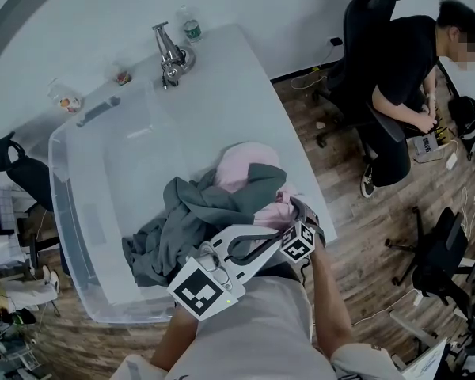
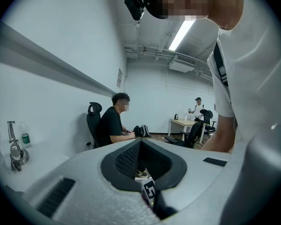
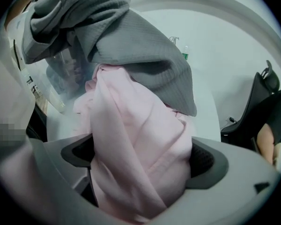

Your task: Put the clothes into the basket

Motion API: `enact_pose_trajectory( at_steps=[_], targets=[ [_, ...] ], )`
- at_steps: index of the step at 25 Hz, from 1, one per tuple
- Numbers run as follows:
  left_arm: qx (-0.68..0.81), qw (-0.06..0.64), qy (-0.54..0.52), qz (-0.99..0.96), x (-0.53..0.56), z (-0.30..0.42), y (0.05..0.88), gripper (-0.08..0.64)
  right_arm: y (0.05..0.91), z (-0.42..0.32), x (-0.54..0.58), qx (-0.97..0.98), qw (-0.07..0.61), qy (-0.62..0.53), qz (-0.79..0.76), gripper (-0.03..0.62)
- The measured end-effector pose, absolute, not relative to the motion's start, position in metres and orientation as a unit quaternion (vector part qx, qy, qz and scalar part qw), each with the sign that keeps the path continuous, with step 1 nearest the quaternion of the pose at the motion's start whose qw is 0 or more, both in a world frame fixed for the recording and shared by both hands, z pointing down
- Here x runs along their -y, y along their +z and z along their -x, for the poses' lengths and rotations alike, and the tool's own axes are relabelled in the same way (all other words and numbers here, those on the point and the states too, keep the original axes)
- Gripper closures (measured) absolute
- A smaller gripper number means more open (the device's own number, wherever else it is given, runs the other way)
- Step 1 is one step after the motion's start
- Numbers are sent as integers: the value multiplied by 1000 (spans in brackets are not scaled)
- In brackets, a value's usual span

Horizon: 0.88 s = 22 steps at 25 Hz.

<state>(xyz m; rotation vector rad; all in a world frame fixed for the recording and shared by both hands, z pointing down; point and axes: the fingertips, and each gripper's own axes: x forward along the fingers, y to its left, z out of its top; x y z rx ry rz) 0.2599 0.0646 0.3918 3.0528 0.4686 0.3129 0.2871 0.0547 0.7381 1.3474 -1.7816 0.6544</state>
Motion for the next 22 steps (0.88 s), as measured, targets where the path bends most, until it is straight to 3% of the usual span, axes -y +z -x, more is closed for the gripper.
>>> enact_pose_trajectory(
  at_steps=[8,11,13,14,18,22],
  targets=[
    [-153,17,103,-983,-65,-259,392,555,740,-287,-55,702,390,256,-537,47],
    [-154,16,103,-983,-66,-260,392,555,737,-289,-53,698,387,254,-546,154],
    [-154,15,101,-983,-66,-260,391,555,733,-292,-51,691,383,251,-560,300],
    [-153,15,100,-983,-65,-260,391,555,732,-294,-50,688,381,250,-564,332],
    [-149,20,106,-983,-65,-258,393,555,727,-292,-47,690,365,257,-570,442],
    [-146,17,101,-984,-64,-255,390,555,722,-289,-50,693,342,273,-573,470]
  ],
)
